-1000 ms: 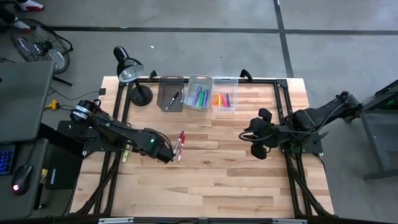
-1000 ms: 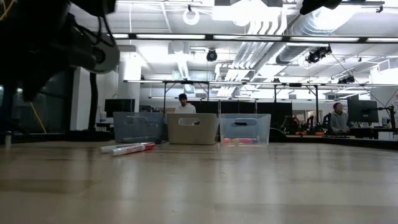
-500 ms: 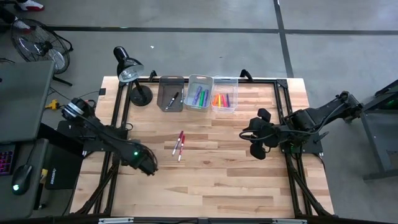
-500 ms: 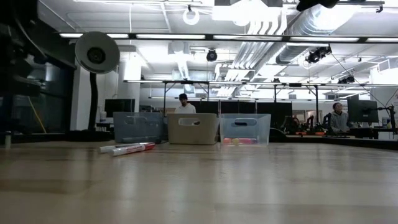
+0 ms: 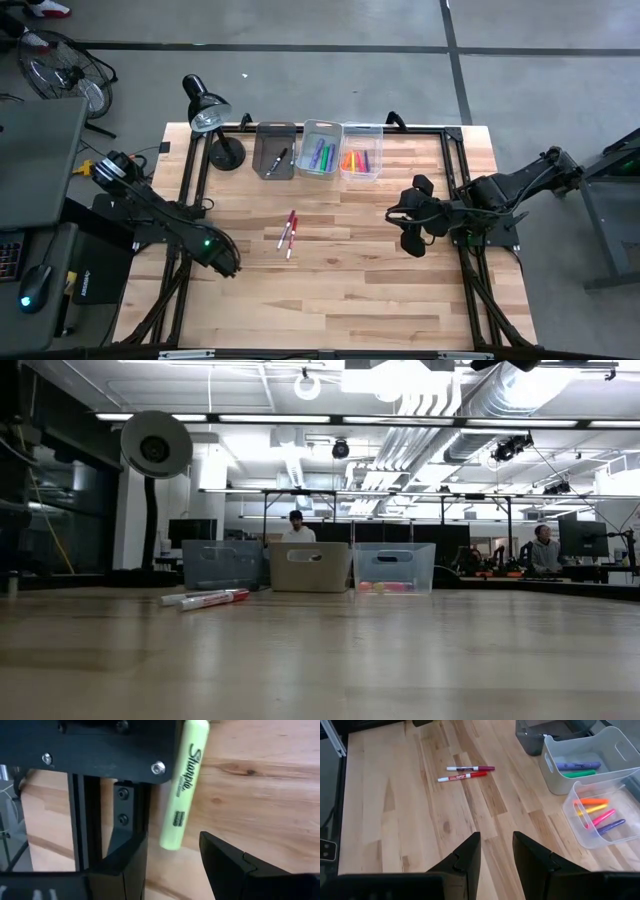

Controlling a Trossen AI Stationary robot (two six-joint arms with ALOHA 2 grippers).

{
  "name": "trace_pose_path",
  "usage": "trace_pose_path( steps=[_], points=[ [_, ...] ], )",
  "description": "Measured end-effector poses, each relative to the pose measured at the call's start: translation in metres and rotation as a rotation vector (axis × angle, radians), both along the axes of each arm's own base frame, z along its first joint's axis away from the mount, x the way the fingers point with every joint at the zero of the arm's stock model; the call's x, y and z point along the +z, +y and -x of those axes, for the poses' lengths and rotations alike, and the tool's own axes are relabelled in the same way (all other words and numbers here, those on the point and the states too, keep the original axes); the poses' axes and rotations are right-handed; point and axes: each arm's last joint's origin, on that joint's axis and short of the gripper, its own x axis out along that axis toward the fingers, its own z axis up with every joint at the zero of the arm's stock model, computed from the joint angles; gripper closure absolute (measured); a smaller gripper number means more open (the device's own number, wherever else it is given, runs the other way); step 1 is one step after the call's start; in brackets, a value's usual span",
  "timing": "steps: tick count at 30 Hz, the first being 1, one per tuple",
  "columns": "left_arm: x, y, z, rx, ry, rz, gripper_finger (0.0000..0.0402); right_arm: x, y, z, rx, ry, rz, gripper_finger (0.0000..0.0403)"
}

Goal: Pick & Place Markers
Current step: Put the light green highlighter into the white bin

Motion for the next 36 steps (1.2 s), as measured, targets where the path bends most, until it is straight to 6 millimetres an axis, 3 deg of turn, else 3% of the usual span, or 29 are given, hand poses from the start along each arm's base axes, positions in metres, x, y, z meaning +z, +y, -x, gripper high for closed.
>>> trace_pose_path(
  steps=[14, 36],
  points=[
    [-0.024, 0.007, 0.011, -0.008, -0.027, 0.051, 0.0227, 0.000, 0.000, 0.000, -0.014, -0.004, -0.016, 0.0300],
    [-0.035, 0.010, 0.014, -0.024, -0.053, 0.067, 0.0227, 0.000, -0.001, 0.000, -0.021, -0.009, 0.026, 0.0300]
  ],
)
